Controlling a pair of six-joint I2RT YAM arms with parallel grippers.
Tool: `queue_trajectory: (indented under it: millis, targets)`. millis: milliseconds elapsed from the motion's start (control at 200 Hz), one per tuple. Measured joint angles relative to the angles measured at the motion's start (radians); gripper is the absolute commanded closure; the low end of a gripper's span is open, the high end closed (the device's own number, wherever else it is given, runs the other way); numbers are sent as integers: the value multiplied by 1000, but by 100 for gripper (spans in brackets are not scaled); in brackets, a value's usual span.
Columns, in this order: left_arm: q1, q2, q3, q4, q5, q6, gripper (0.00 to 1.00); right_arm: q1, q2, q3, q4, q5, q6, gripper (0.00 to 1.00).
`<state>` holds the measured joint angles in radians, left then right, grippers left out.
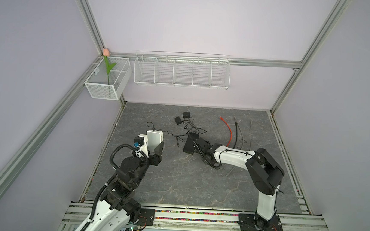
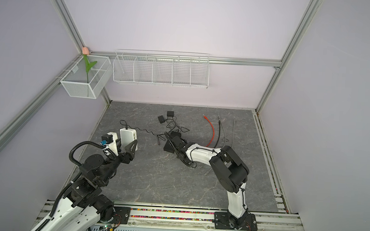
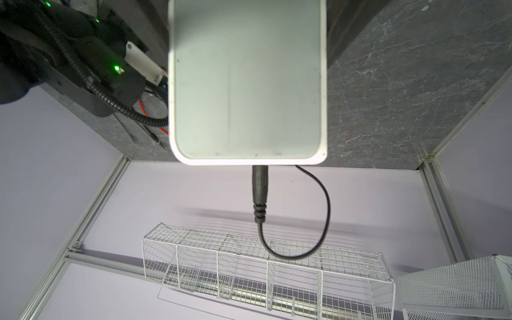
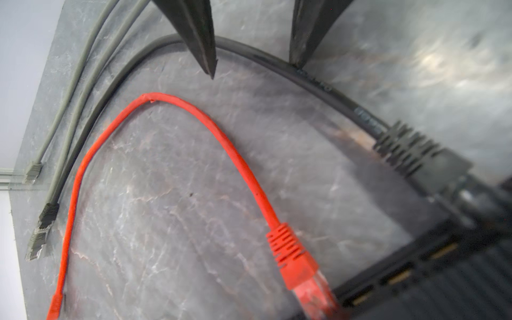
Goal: Insert the plug into the switch port
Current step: 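Set the white router down with the left gripper while the right moves on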
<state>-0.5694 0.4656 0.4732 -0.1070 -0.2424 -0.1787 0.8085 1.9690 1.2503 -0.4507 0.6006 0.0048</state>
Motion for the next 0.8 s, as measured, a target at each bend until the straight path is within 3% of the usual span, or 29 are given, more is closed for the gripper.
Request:
queue_trajectory:
  millis: [375, 800]
  targets:
    - [0, 164, -21, -47, 55, -49, 100, -69, 29, 58, -7, -72, -32, 52]
    - [-31, 656, 59, -143, 190, -145, 100, -69, -228, -68, -50, -179, 32, 47]
